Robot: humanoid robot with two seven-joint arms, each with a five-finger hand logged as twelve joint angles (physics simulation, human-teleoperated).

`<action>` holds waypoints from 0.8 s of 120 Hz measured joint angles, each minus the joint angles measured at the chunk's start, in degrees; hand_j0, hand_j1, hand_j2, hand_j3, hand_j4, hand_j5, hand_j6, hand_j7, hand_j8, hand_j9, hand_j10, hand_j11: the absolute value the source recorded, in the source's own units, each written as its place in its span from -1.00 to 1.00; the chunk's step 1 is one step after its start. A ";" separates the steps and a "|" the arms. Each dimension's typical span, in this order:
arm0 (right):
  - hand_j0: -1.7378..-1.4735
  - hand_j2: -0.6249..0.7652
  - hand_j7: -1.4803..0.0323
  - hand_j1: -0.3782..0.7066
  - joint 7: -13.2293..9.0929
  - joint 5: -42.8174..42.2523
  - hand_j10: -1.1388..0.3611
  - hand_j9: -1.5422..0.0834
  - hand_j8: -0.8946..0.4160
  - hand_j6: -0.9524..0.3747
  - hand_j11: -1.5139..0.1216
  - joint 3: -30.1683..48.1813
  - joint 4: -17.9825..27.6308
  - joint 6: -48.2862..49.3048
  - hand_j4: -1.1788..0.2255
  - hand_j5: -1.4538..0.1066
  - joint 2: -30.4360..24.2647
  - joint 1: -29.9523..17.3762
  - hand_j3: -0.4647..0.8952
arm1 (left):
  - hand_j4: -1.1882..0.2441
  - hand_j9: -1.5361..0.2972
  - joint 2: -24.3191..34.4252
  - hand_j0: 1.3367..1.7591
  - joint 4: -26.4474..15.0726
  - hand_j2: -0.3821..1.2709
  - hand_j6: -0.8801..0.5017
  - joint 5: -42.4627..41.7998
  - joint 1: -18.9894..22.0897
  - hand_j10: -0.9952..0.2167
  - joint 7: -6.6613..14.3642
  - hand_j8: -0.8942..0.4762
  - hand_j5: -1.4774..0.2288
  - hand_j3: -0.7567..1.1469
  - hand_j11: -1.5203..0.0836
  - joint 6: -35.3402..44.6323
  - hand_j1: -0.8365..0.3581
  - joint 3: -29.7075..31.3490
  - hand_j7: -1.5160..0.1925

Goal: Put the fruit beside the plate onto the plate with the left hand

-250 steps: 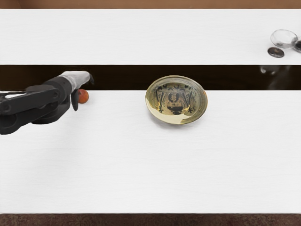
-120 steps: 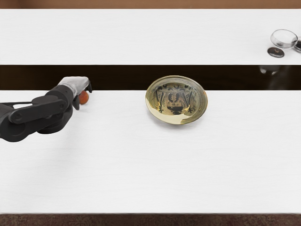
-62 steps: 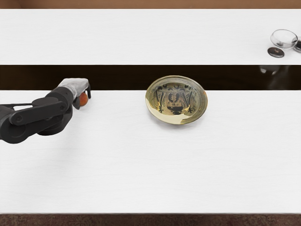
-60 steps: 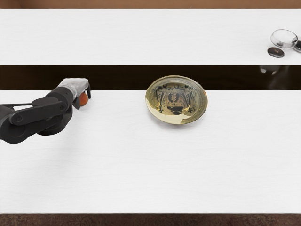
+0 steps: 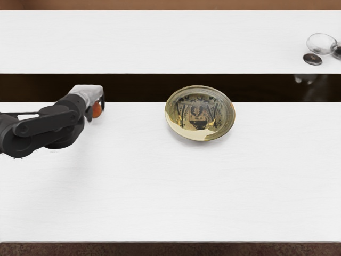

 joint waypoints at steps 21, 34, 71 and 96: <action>-0.40 -0.10 0.96 -0.95 0.00 -0.02 0.52 0.90 0.37 0.44 0.85 0.00 0.00 0.00 0.68 0.86 0.00 0.03 -0.32 | -0.26 -0.38 0.53 0.51 -1.32 -0.22 -0.31 -1.25 -5.43 -0.54 -0.02 -0.40 -0.41 -0.21 -0.31 -1.99 -0.07 -0.37 -0.35; -0.40 -0.10 0.96 -0.95 0.00 0.00 0.52 0.90 0.37 0.44 0.85 0.00 0.00 0.00 0.68 0.86 0.00 0.04 -0.32 | -0.26 -0.38 -0.41 0.50 -3.24 -0.23 -0.34 -4.04 -10.43 -0.55 0.00 -0.41 -0.42 -0.21 -0.31 -3.56 -0.05 -0.53 -0.35; -0.40 -0.10 0.96 -0.95 0.00 0.01 0.52 0.90 0.37 0.44 0.85 0.03 0.00 0.00 0.68 0.86 0.00 0.04 -0.32 | -0.26 -0.37 -8.60 0.50 -5.26 -0.26 -0.33 -7.54 -12.76 -0.54 -0.01 -0.41 -0.43 -0.21 -0.30 -5.53 -0.03 -4.53 -0.37; -0.40 -0.10 0.96 -0.95 0.00 0.06 0.52 0.90 0.37 0.44 0.85 0.01 0.00 0.00 0.68 0.86 0.00 -0.03 -0.32 | -0.26 -0.36 -14.24 0.51 -4.81 -0.01 -0.35 -7.82 -13.34 -0.54 -0.04 -0.39 -0.44 -0.21 -0.29 -5.56 -0.12 -7.07 -0.37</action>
